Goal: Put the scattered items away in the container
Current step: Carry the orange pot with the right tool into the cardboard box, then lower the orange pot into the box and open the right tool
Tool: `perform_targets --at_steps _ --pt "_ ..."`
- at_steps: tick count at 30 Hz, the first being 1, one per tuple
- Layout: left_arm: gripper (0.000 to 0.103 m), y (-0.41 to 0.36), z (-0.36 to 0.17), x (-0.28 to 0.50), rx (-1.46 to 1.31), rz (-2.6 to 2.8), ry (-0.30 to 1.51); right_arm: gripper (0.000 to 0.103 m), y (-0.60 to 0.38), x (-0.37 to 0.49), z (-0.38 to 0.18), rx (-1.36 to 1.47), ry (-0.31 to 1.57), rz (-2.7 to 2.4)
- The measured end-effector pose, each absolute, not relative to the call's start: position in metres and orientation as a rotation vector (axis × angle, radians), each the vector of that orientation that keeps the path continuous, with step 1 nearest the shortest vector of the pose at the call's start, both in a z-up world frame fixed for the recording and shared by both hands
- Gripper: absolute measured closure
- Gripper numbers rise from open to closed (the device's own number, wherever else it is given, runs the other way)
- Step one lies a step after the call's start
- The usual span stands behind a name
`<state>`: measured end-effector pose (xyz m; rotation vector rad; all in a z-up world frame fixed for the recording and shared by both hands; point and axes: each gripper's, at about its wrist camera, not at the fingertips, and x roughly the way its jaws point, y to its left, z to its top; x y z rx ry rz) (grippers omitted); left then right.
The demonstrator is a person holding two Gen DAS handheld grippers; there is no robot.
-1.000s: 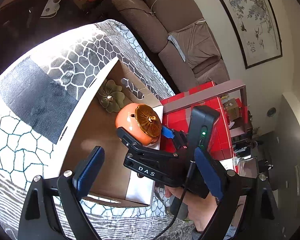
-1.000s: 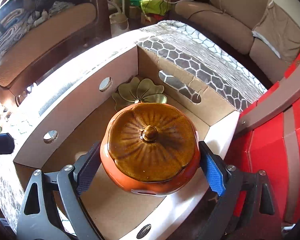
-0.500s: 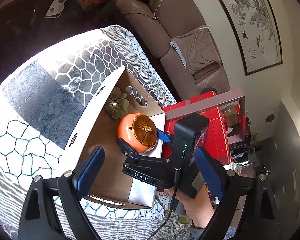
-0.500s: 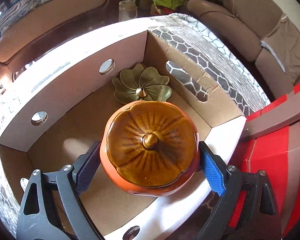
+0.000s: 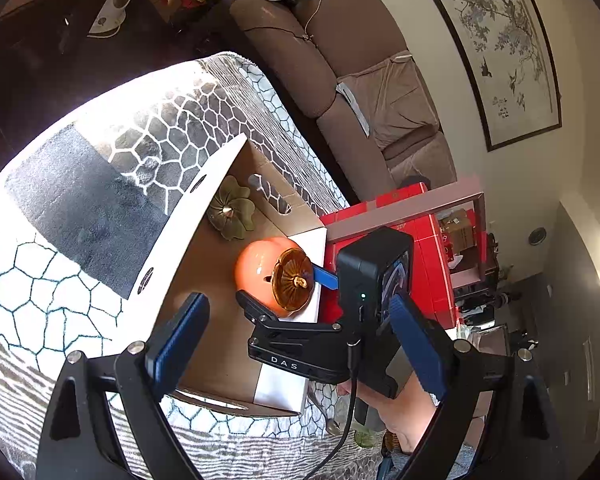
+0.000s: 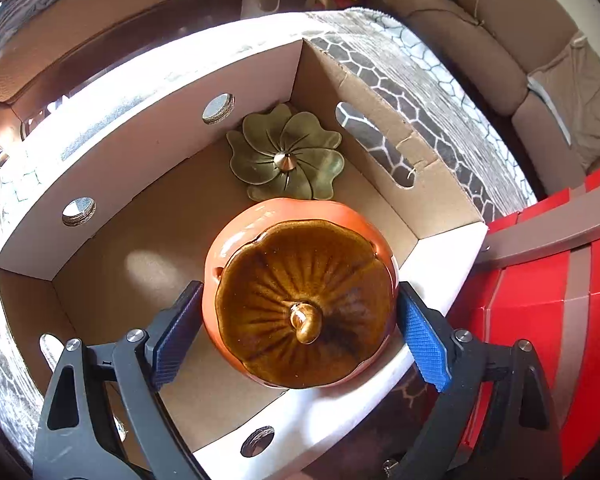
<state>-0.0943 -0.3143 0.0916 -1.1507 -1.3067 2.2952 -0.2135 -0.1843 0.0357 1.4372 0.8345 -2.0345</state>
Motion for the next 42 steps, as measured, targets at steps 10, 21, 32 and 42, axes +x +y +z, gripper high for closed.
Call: perform_targets --at_steps 10,21,32,42 --pt "0.011 -0.314 0.091 -0.094 -1.155 2.293 -1.3 0.012 -0.192 -0.245 0.03 1.636 0.842 -1.901" --pt "0.011 -0.317 0.093 -0.091 -1.15 2.297 -1.311 0.008 -0.203 -0.236 0.035 1.549 1.032 -1.922" --pt "0.011 -0.318 0.093 -0.091 -1.148 2.294 -1.316 0.013 -0.2 -0.234 0.036 1.536 0.992 -1.941" --pt "0.011 -0.313 0.097 -0.089 -1.159 2.317 -1.272 0.01 -0.135 -0.177 0.125 1.397 0.715 -2.08"
